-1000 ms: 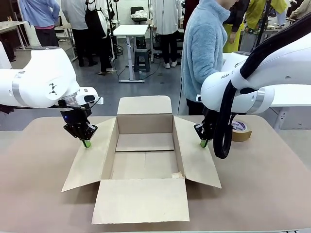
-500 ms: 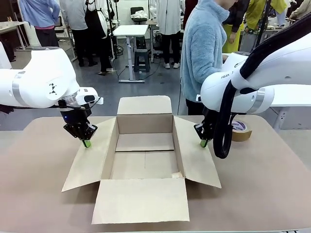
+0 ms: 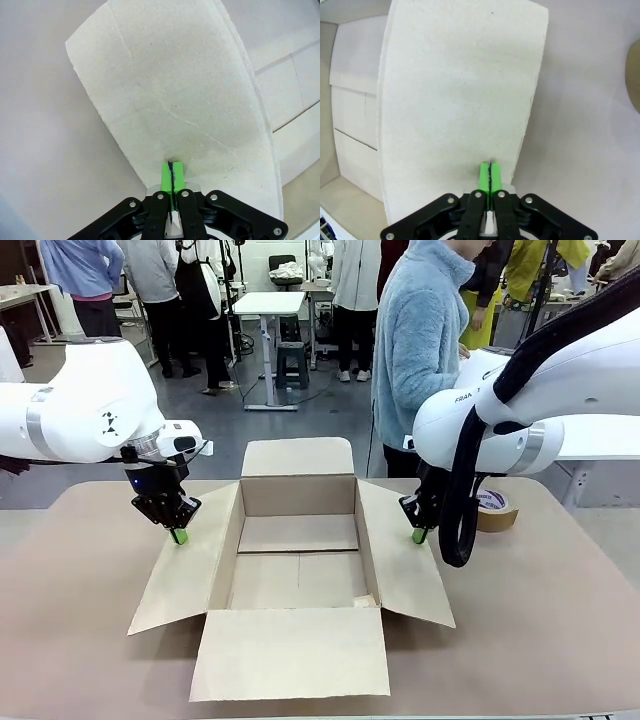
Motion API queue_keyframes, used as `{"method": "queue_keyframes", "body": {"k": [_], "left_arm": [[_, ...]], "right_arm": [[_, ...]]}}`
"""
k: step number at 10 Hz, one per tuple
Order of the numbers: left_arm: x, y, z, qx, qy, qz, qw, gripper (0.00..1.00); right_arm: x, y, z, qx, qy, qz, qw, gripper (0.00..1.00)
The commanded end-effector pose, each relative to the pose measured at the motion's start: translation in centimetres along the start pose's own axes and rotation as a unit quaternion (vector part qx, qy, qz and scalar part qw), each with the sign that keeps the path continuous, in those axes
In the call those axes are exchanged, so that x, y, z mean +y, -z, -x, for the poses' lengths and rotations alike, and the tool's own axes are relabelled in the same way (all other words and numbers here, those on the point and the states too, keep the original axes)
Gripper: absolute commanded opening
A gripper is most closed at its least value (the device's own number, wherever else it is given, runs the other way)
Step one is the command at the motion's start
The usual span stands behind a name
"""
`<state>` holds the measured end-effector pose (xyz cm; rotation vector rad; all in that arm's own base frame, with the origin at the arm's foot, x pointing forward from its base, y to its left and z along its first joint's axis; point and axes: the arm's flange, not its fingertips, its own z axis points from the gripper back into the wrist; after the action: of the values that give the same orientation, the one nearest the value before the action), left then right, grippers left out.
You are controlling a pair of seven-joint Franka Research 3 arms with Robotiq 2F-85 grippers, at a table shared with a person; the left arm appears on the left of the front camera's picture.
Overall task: Wrap the clocks to prevent damage.
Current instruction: Once the human has placed the objects inside and stepped back, release both hands from the side flaps of the Package Box.
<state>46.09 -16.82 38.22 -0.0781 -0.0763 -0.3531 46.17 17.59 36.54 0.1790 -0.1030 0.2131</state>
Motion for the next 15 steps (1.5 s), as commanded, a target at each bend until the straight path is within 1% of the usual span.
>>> {"method": "queue_keyframes", "body": {"k": [1, 15], "left_arm": [[0.17, -0.06, 0.03, 0.004, 0.000, -0.002, 1.000, 0.00], [0.17, -0.06, 0.03, 0.004, 0.000, -0.002, 1.000, 0.00]], "right_arm": [[0.08, -0.15, 0.10, 0.000, 0.002, 0.000, 1.000, 0.01], [0.08, -0.15, 0.10, 0.000, 0.002, 0.000, 1.000, 0.01]]}}
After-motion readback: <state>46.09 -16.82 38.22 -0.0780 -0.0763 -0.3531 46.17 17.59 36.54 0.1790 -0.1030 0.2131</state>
